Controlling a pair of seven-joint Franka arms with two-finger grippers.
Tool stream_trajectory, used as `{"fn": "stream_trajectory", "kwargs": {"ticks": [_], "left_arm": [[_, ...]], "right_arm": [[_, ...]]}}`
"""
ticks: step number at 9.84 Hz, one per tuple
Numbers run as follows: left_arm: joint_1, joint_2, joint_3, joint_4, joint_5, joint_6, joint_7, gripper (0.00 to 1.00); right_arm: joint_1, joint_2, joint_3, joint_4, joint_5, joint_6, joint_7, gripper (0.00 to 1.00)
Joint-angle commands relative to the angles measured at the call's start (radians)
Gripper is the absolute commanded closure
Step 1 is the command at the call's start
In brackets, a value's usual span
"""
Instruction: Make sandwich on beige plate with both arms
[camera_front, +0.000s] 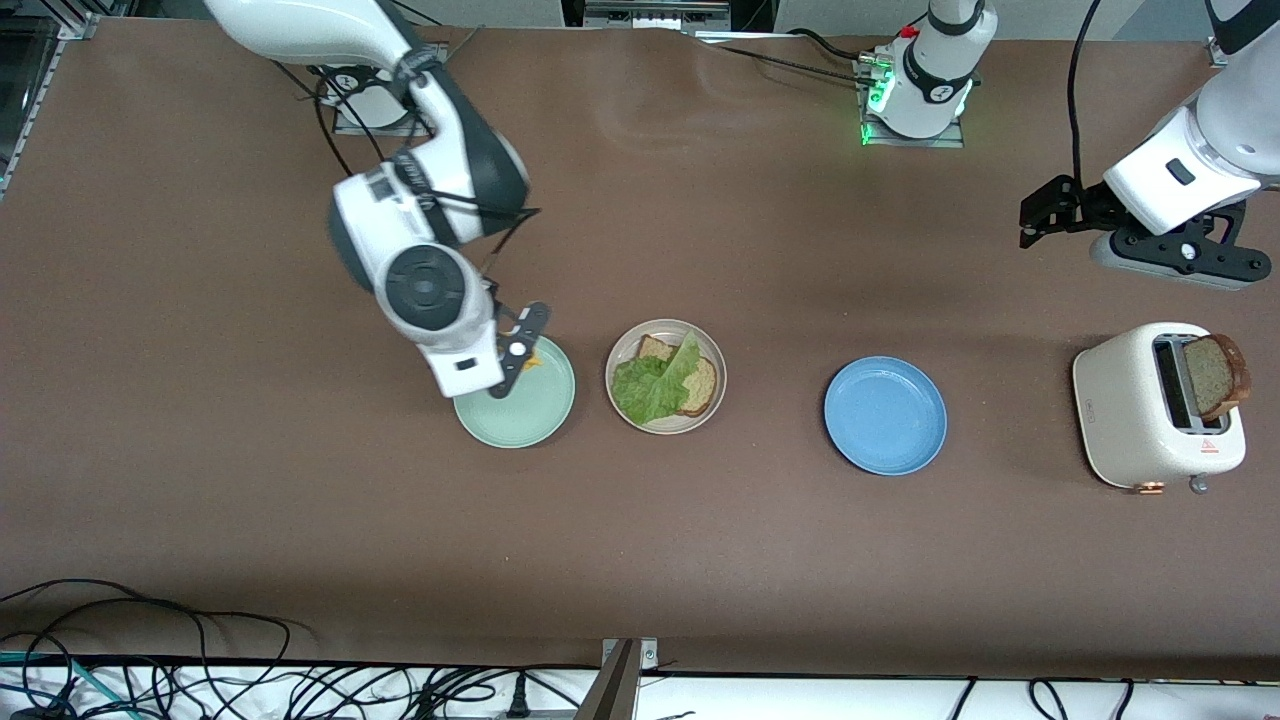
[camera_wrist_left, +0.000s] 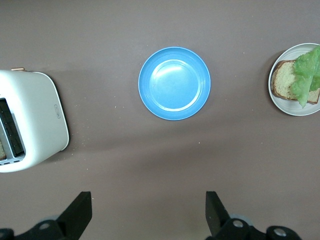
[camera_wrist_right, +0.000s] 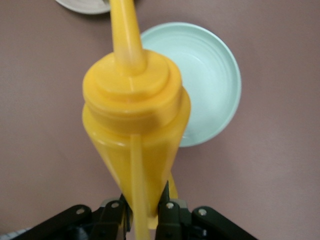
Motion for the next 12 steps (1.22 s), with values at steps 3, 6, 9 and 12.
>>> {"fn": "stream_trajectory", "kwargs": {"ticks": [3, 6, 9, 12], "left_arm": [[0.002, -0.014, 0.000, -0.013, 0.009, -0.002, -0.006, 0.00], [-0.001, -0.008, 0.000, -0.013, 0.022, -0.001, -0.006, 0.00], [0.001, -0.003, 0.000, -0.013, 0.022, -0.004, -0.008, 0.00], [0.001, -0.003, 0.000, -0.013, 0.022, -0.002, -0.008, 0.00]], "right_arm": [[-0.150, -0.162, -0.018, -0.270, 0.153, 0.239, -0.401, 1.00], [-0.218, -0.165, -0.087, -0.385, 0.364, 0.395, -0.799, 1.00], [-0.236, -0.121, -0.188, -0.463, 0.682, 0.415, -1.235, 1.00], [-0.239, -0.053, -0.215, -0.485, 0.861, 0.415, -1.478, 1.00]]}}
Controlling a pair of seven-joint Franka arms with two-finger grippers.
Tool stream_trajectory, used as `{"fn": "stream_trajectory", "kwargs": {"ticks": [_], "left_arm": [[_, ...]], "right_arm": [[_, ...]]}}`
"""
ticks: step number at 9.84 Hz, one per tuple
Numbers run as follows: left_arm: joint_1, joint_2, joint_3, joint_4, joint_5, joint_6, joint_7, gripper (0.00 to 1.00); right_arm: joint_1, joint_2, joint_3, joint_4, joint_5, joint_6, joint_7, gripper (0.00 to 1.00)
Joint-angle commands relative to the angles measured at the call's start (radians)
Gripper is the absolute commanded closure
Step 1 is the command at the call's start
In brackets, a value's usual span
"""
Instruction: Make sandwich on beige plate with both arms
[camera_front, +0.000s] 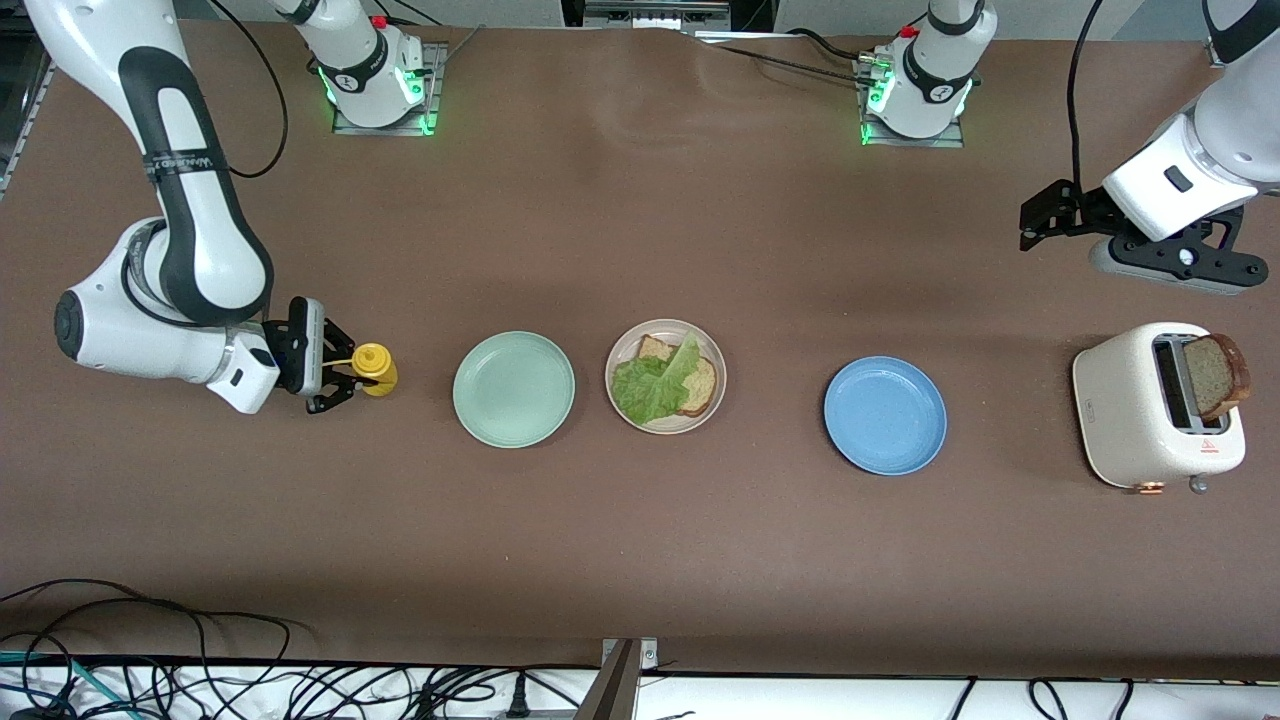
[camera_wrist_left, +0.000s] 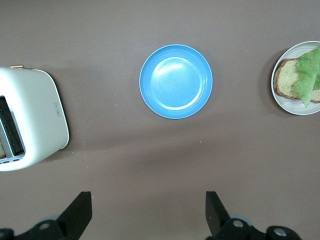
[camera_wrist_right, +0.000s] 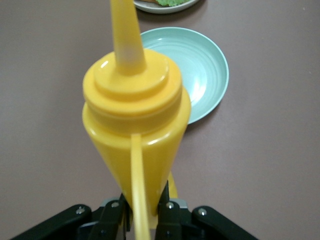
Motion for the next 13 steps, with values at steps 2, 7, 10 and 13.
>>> {"fn": "stream_trajectory", "kwargs": {"ticks": [2, 7, 10, 13], "left_arm": [[0.001, -0.009, -0.002, -0.008, 0.018, -0.001, -0.008, 0.00], [0.005, -0.002, -0.001, -0.008, 0.018, 0.009, -0.014, 0.00], [0.005, -0.002, -0.001, -0.008, 0.018, 0.009, -0.014, 0.00], [0.005, -0.002, 0.001, -0.008, 0.018, 0.009, -0.005, 0.00]], "right_arm": [[0.005, 0.076, -0.018, -0.012, 0.203, 0.002, -0.239, 1.00], [0.005, 0.148, -0.034, -0.012, 0.318, -0.026, -0.337, 1.00], [0.005, 0.148, -0.046, -0.008, 0.318, -0.055, -0.317, 0.00], [0.008, 0.145, -0.089, 0.001, 0.300, -0.075, -0.317, 0.00]]}}
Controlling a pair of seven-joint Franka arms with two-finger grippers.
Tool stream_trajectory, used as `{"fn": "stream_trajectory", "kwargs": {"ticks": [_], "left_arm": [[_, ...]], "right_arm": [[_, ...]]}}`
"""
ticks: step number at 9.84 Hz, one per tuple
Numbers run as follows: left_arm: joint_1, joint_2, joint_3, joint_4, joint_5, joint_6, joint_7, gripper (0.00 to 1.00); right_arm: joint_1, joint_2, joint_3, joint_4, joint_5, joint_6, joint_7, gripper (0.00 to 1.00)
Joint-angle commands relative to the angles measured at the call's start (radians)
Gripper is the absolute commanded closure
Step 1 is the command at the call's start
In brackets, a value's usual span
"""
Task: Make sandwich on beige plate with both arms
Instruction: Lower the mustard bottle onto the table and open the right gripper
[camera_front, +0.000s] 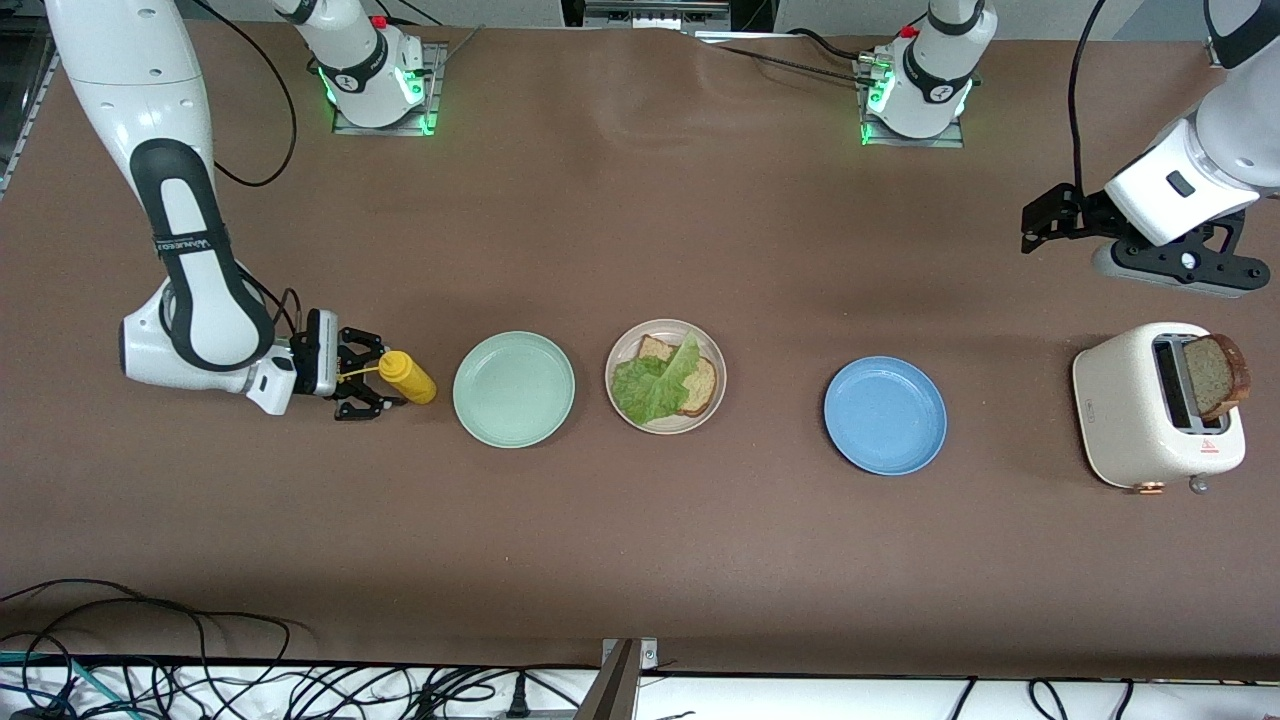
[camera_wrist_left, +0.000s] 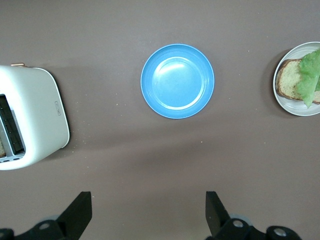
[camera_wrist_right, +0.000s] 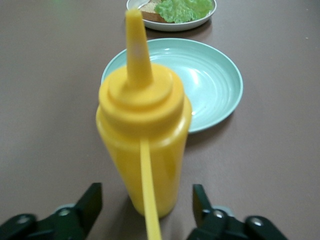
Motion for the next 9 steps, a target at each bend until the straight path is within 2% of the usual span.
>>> {"fn": "stream_trajectory", "kwargs": {"ticks": [1, 3, 5, 9], "left_arm": [[0.000, -0.006, 0.002, -0.008, 0.018, 0.006, -0.003, 0.00], [0.002, -0.005, 0.003, -0.006, 0.019, 0.006, -0.003, 0.00], [0.000, -0.005, 0.003, -0.008, 0.019, 0.006, -0.007, 0.00], [0.002, -0.005, 0.003, -0.006, 0.018, 0.007, -0.008, 0.00]], "right_arm": [[0.006, -0.007, -0.042, 0.014, -0.012, -0.047, 0.004, 0.00], [0.007, -0.007, -0.081, 0.024, -0.044, -0.095, 0.025, 0.00], [0.009, -0.030, -0.096, 0.061, -0.157, -0.124, 0.131, 0.00], [0.004, -0.171, -0.098, 0.063, -0.360, -0.148, 0.558, 0.00]]}}
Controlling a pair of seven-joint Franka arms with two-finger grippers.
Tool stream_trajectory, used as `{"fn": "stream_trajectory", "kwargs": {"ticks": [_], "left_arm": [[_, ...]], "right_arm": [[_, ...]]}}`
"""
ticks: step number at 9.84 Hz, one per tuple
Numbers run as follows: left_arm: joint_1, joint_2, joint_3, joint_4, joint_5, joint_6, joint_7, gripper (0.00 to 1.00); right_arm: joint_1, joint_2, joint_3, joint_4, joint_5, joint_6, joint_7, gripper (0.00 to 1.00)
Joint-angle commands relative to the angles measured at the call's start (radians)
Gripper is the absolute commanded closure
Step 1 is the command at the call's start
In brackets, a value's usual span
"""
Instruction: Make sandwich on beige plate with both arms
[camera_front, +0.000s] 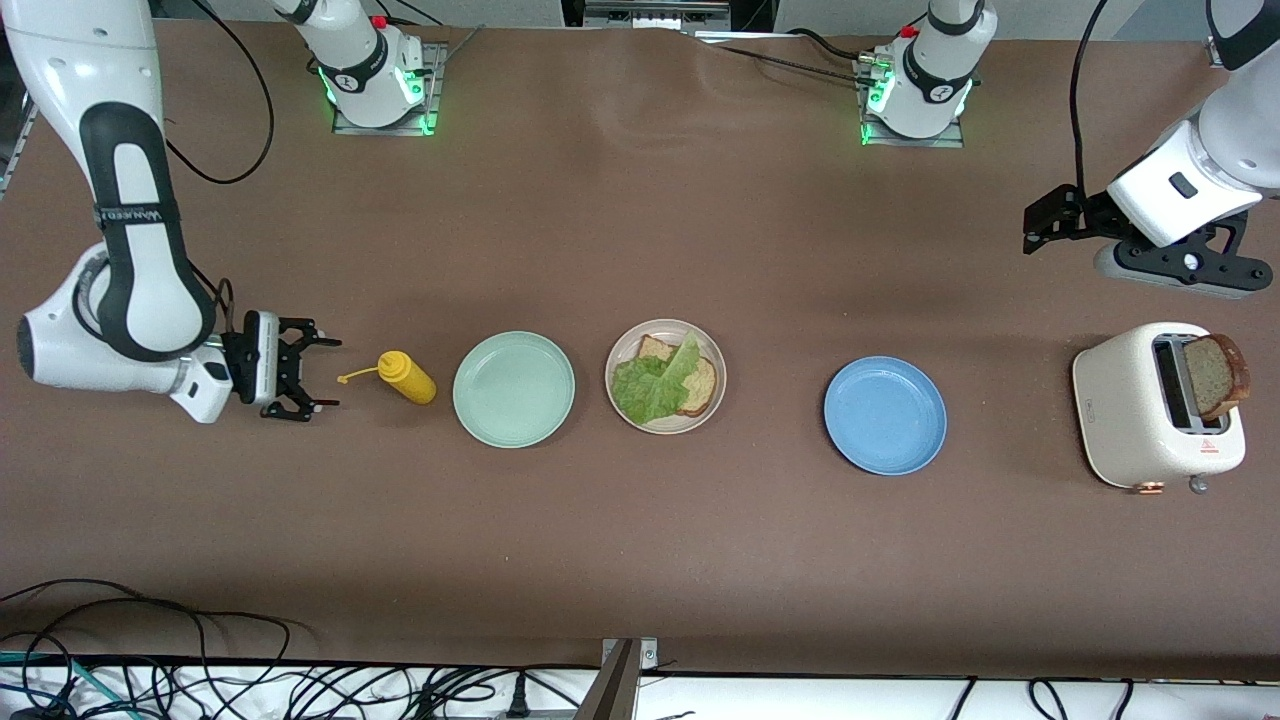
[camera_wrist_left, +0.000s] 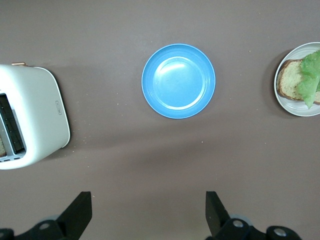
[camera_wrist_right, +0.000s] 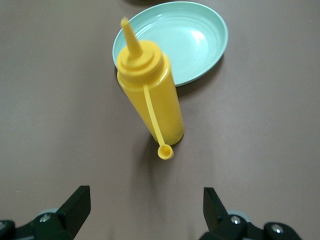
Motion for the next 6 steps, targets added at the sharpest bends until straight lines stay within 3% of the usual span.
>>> {"fn": "stream_trajectory", "kwargs": {"ticks": [1, 4, 6], "left_arm": [[0.000, -0.006, 0.001, -0.008, 0.019, 0.007, -0.008, 0.00], [0.000, -0.006, 0.003, -0.008, 0.018, 0.006, -0.008, 0.00], [0.000, -0.006, 0.003, -0.008, 0.018, 0.006, -0.008, 0.00]], "right_arm": [[0.004, -0.094, -0.006, 0.013, -0.099, -0.048, 0.264, 0.00], [0.001, -0.186, 0.023, 0.041, -0.160, -0.039, 0.669, 0.00], [-0.001, -0.196, 0.042, 0.080, -0.177, 0.006, 0.979, 0.00]]}}
